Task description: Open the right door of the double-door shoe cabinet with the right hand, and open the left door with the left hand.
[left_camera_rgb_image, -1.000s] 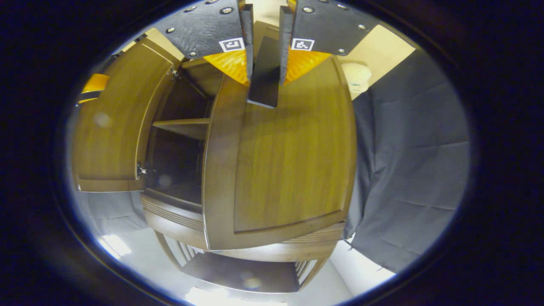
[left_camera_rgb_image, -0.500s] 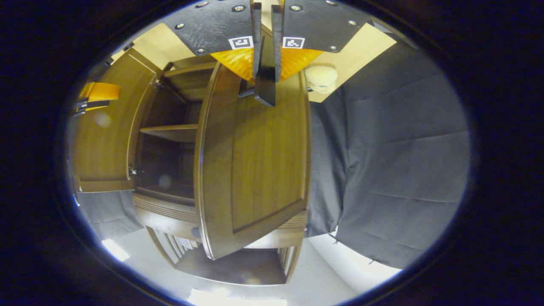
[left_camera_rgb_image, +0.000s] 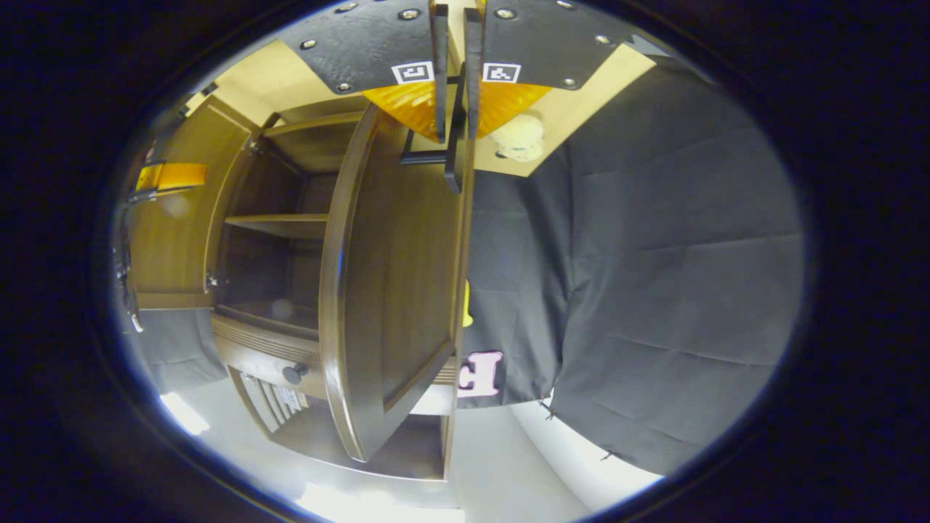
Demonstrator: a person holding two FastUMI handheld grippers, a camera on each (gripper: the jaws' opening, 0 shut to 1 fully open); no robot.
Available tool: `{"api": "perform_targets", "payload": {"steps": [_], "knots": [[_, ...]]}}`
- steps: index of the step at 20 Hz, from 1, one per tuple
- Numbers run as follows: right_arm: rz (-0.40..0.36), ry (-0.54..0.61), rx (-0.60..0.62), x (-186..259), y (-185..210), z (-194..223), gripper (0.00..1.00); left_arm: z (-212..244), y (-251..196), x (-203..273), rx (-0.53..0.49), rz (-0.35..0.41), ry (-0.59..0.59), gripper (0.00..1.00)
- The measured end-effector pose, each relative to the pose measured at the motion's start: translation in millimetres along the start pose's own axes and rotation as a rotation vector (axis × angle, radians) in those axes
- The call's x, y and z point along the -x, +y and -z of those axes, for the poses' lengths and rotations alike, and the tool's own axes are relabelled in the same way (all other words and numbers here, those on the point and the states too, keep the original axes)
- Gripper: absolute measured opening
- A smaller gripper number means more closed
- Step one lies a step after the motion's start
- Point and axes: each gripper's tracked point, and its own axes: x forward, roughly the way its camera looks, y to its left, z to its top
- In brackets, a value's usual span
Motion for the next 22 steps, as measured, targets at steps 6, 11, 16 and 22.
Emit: {"api": "perform_targets", "payload": {"steps": [6, 11, 16, 22], "knots": [[0.065, 0.021, -0.006, -1, -5, 3, 0.95, 2, 69, -6, 0.094, 0.094, -0.048, 0.02], [0.116, -0.009, -0.005, -4, -5, -20, 0.96, -1, 89, -2, 0.018, 0.18, -0.051, 0.05], [0.17, -0.024, 0.029, 9, -11, -25, 0.92, 8, 96, 4, 0.025, 0.181, -0.053, 0.01], [0.189, -0.028, 0.008, 26, -28, -16, 0.95, -1, 108, 47, 0.022, 0.057, -0.056, 0.05]]}}
